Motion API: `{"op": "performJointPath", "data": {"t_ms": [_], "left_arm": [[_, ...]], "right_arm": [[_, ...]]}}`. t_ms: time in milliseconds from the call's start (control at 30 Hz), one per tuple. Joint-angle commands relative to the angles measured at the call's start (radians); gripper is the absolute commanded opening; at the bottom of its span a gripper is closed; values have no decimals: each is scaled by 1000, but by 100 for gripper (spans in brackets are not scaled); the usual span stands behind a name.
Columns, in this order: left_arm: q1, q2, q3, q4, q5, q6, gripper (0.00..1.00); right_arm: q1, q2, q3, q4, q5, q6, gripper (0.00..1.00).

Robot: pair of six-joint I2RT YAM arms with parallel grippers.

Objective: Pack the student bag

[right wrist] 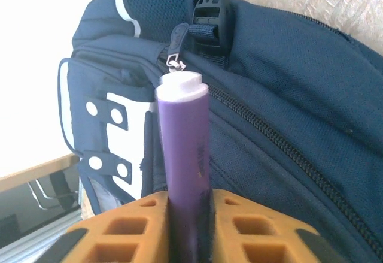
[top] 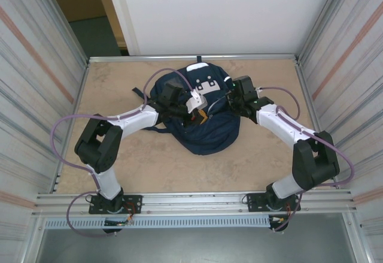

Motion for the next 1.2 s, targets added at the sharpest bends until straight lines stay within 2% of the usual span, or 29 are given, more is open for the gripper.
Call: {"op": "performJointPath", "data": {"t_ms": [0, 167, 267, 433, 533, 667, 767, 933, 1167], "left_arm": [[-28, -24, 24, 161, 32, -4, 0], [-19, -35, 8, 156, 45, 19, 0], [-11, -36, 7, 162, 54, 16, 0], [-5, -43, -1, 177, 91, 20, 0], [-5, -43, -5, 185, 118, 32, 0], [-5, -45, -5, 184, 146, 39, 0], [-5, -53, -6, 169, 148, 42, 0], [-5, -66, -8, 160, 147, 58, 0], [-5, -71, -5, 158, 148, 56, 0]], "right_arm": [[37, -21, -19, 21, -104, -5, 28], [-68, -121, -77, -12, -256, -187, 49], [-136, -181, -70, -94, -344, -322, 55], [-239, -257, -52, -202, -375, -606, 59], [-281, -224, -20, -195, -441, -764, 52], [-304, -139, 38, -183, -497, -993, 31], [-316, -92, 77, -172, -537, -1107, 30], [-338, -24, 113, -144, -613, -1154, 24], [-356, 39, 140, -130, -677, -1131, 10]]}}
